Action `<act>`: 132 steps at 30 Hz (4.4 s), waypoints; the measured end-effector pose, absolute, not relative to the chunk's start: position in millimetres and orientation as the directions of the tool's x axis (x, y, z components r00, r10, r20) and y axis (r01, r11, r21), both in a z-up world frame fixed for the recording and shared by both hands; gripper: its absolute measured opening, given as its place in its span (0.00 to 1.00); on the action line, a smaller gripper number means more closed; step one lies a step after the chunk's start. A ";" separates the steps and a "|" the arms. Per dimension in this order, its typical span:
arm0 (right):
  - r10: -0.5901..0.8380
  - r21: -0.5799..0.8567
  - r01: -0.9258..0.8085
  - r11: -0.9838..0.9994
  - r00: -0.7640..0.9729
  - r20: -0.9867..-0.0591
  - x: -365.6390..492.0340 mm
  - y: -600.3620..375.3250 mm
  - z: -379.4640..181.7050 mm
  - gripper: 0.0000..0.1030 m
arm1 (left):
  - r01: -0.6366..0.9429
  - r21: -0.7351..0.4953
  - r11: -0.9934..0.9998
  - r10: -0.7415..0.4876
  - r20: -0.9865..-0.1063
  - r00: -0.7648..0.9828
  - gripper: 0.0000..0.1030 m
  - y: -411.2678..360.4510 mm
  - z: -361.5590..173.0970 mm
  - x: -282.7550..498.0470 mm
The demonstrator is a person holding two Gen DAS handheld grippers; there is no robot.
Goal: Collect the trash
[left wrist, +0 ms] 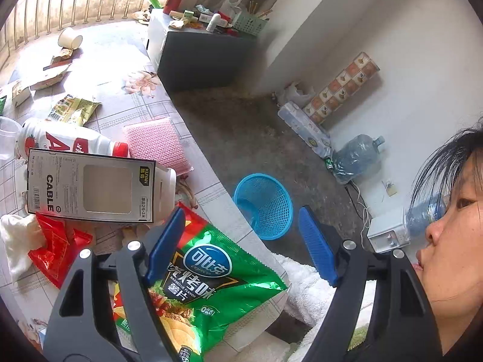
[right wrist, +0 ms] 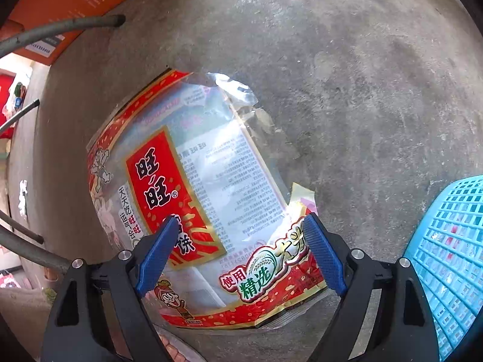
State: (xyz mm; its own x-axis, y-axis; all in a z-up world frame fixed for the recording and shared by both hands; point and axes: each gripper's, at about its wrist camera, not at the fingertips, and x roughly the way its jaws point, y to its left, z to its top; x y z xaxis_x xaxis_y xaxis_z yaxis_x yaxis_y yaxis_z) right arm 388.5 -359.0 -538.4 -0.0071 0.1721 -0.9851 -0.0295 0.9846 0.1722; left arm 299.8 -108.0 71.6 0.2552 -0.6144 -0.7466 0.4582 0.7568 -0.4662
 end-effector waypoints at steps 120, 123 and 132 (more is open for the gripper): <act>0.644 0.832 0.539 0.132 0.591 -0.485 274.9 -411.5 -544.3 0.03 | 0.379 -0.549 0.745 -0.661 -0.683 0.312 0.71 -66.4 58.6 296.3; 0.623 0.831 0.496 0.251 0.575 -0.531 285.3 -409.1 -514.6 0.02 | 0.377 -0.551 0.744 -0.662 -0.681 0.313 0.71 -65.2 58.8 296.7; 0.561 0.822 0.335 0.460 0.608 -0.562 305.6 -424.2 -422.4 0.01 | 0.376 -0.555 0.742 -0.666 -0.675 0.318 0.71 -63.3 60.2 294.0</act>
